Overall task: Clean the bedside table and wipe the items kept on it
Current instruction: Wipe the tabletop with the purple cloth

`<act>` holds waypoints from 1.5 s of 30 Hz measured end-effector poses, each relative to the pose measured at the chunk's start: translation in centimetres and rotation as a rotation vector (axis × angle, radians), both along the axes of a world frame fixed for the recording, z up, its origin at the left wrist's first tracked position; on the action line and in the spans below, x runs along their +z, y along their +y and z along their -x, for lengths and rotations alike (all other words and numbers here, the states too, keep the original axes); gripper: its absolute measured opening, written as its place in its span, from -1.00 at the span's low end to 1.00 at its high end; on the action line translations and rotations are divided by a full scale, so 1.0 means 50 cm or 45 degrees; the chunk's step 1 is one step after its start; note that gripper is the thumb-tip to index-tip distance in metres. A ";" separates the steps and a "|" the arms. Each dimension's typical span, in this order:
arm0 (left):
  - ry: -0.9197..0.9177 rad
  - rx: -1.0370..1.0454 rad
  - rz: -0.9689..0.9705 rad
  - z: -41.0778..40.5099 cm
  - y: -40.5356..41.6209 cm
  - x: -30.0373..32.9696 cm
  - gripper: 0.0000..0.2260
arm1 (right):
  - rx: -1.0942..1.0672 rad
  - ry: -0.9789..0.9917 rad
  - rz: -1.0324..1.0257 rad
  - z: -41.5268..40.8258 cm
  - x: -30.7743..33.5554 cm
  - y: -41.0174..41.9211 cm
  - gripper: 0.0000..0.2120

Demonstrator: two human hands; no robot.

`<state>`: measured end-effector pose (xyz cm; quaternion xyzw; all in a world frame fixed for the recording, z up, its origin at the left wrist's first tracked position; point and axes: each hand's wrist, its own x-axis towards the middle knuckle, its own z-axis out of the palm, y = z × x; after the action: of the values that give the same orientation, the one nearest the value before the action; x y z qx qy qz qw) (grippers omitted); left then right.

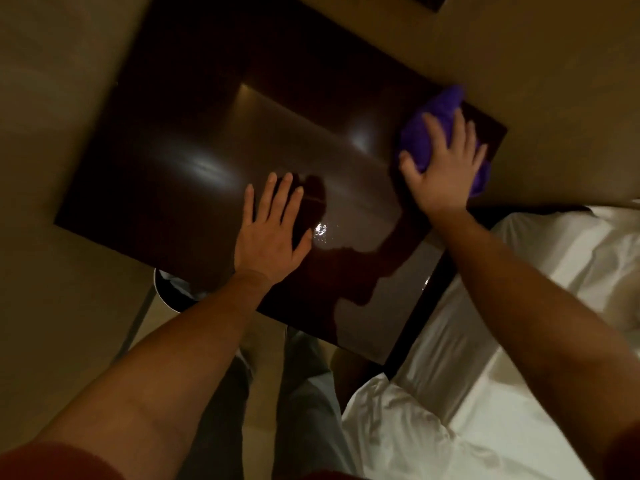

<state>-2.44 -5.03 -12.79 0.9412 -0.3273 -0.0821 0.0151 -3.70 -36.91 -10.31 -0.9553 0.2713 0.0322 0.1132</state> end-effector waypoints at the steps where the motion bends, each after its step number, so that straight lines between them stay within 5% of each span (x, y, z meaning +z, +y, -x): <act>1: -0.001 -0.007 0.003 0.004 -0.004 -0.003 -0.31 | -0.037 0.028 -0.006 0.003 0.006 -0.028 -0.30; 17: -0.026 0.015 0.061 0.008 0.002 -0.007 -0.33 | -0.187 -0.025 -0.152 0.456 0.002 0.424 -0.32; 29: 0.147 0.158 0.400 0.029 0.048 0.087 -0.42 | -0.202 -0.053 -0.400 0.503 0.118 0.448 -0.41; 32: 0.386 0.195 0.658 0.067 0.056 0.128 -0.48 | -0.214 -0.152 -0.442 0.469 0.167 0.438 -0.41; 39: 1.462 0.672 1.151 0.145 0.043 0.241 -0.40 | -0.355 -0.513 -0.660 0.314 0.260 0.467 -0.43; 42: 1.694 0.689 1.360 0.152 0.040 0.273 -0.58 | -0.401 -0.565 -0.871 0.274 0.282 0.485 -0.45; 45: 1.634 0.862 1.524 0.133 0.048 0.302 -0.58 | -0.493 -0.651 -1.271 0.264 0.299 0.482 -0.51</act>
<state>-9.08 -2.63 2.31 0.5969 0.0470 -0.3945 0.6971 -16.88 -12.82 4.64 -0.6970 0.3568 -0.0966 0.6145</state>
